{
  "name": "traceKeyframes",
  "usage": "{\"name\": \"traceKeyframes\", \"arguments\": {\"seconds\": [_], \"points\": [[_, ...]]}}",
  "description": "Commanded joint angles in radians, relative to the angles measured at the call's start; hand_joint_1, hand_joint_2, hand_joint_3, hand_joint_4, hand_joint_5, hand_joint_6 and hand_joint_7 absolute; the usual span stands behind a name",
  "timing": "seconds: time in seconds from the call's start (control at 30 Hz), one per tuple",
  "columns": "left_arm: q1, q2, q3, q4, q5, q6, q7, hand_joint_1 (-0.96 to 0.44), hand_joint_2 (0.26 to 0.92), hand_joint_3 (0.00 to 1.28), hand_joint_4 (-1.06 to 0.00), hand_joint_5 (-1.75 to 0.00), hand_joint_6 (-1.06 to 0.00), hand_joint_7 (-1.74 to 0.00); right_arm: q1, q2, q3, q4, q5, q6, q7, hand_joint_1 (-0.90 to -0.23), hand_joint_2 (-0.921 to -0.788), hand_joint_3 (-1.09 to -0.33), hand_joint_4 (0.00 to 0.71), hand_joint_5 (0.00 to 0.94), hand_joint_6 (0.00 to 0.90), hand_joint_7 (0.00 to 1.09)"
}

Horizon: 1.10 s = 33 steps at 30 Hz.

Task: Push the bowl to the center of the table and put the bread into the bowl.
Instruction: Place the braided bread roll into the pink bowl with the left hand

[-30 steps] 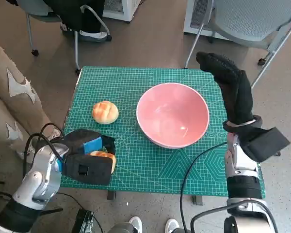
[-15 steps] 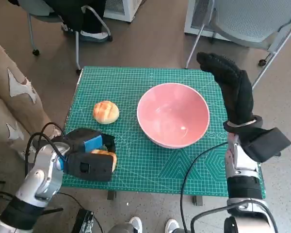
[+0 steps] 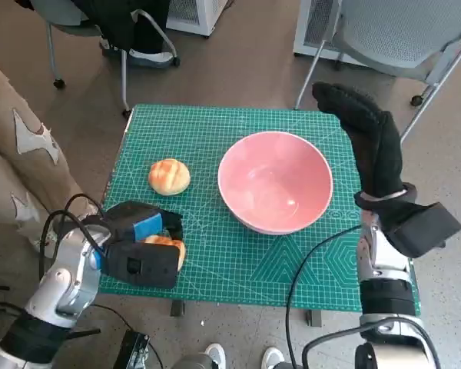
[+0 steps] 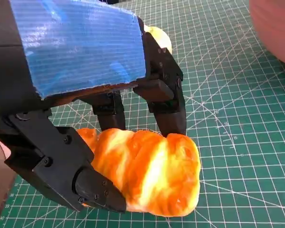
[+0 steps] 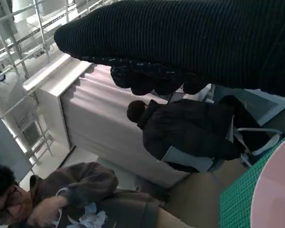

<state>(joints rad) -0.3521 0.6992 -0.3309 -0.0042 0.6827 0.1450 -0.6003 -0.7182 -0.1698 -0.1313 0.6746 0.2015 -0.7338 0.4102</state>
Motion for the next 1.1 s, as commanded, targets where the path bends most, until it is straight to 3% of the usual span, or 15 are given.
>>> {"name": "traceKeyframes", "arguments": {"seconds": [0.03, 0.4, 0.6, 1.1], "points": [[-0.005, 0.017, 0.032, -0.056, -0.007, 0.011, -0.022, 0.00, 0.749, 0.33, -0.75, -1.21, -0.70, -1.05, 0.018, -0.001, -0.001, 0.009, 0.001, 0.012, 0.005, -0.670, -0.921, -0.845, 0.151, 0.001, -0.001, 0.44], [-0.037, 0.045, 0.155, -0.242, -0.083, 0.031, -0.089, 0.00, 0.754, 0.32, -0.76, -1.16, -0.68, -1.09, 0.006, 0.001, -0.001, 0.023, 0.004, 0.010, 0.010, -0.666, -0.921, -0.846, 0.151, 0.001, -0.001, 0.44], [-0.069, 0.042, 0.207, -0.304, -0.113, 0.029, -0.076, 0.00, 0.829, 0.17, -0.77, -1.07, -0.70, -1.11, -0.002, 0.004, 0.001, 0.031, 0.001, 0.008, 0.010, -0.662, -0.921, -0.846, 0.152, 0.001, -0.001, 0.44], [-0.189, 0.015, 0.222, -0.340, -0.092, 0.080, -0.066, 0.00, 0.857, 0.08, -0.82, -1.03, -0.74, -1.04, -0.012, 0.001, 0.002, 0.048, 0.001, -0.004, 0.018, -0.667, -0.921, -0.847, 0.154, 0.001, -0.001, 0.44]]}}
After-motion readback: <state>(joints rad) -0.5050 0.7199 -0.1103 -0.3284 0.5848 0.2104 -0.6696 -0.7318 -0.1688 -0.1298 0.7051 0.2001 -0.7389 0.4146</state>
